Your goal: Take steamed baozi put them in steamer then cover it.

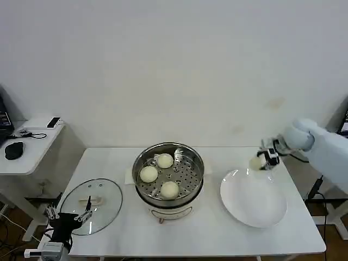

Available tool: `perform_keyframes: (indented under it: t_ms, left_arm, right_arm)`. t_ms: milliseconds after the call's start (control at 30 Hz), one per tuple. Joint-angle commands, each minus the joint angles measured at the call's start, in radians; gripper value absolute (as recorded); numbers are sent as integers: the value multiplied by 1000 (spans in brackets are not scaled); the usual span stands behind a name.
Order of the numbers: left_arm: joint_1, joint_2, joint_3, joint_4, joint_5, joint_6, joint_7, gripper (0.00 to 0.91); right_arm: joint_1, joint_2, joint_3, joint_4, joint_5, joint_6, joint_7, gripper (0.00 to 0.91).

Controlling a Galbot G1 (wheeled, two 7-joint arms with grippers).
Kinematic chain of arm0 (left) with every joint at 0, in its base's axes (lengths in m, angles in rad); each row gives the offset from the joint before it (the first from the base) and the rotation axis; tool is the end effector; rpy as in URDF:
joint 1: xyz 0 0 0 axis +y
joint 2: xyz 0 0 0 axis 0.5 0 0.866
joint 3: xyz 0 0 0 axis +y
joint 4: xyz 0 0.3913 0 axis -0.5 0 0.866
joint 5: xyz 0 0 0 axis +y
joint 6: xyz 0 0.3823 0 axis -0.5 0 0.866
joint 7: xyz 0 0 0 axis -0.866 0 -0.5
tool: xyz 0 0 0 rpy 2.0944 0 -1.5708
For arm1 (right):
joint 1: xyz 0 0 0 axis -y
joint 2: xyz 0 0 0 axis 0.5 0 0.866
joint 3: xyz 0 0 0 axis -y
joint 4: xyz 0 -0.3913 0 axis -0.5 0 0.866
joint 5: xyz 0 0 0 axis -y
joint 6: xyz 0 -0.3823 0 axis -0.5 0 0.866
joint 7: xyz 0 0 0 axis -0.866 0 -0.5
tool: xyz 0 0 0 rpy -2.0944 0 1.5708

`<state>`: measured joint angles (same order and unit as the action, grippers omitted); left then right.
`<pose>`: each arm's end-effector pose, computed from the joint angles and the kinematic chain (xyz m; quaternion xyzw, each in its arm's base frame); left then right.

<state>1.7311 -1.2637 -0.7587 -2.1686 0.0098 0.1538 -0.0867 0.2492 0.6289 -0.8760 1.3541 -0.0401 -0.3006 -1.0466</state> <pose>0.1462 0.1234 -0.3070 0.0593 -0.9739 -0.1993 0.0910 0.5717 -0.1665 -0.0949 0.4303 -0.5936 0.5861 0.3450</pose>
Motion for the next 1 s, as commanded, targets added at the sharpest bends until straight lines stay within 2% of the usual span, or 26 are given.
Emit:
perform_keyframes:
  t_ms: [33, 167, 300, 467, 633, 800, 1000]
  left_arm:
    - [-3, 1, 0, 1, -1, 1, 1, 907]
    - [-8, 3, -4, 7, -2, 0, 1, 907]
    - [-11, 1, -9, 7, -3, 0, 0, 907]
    - [-10, -5, -11, 4, -3, -1, 0, 907]
    - [-7, -5, -22, 8, -7, -2, 1, 907]
    - [-6, -5, -26, 17, -8, -4, 0, 907]
    - [-8, -5, -29, 25, -11, -5, 0, 907]
  right_arm:
    - [317, 151, -208, 73, 256, -124, 49, 645]
    - [368, 223, -271, 109, 372, -200, 93, 645]
    - [372, 310, -306, 129, 497, -282, 162, 645]
    - [339, 396, -326, 114, 577, -356, 247, 655]
    - [289, 441, -327, 100, 633, -423, 301, 655]
    - [219, 471, -326, 68, 628, -427, 313, 655]
    - [169, 463, -331, 60, 590, -428, 319, 655]
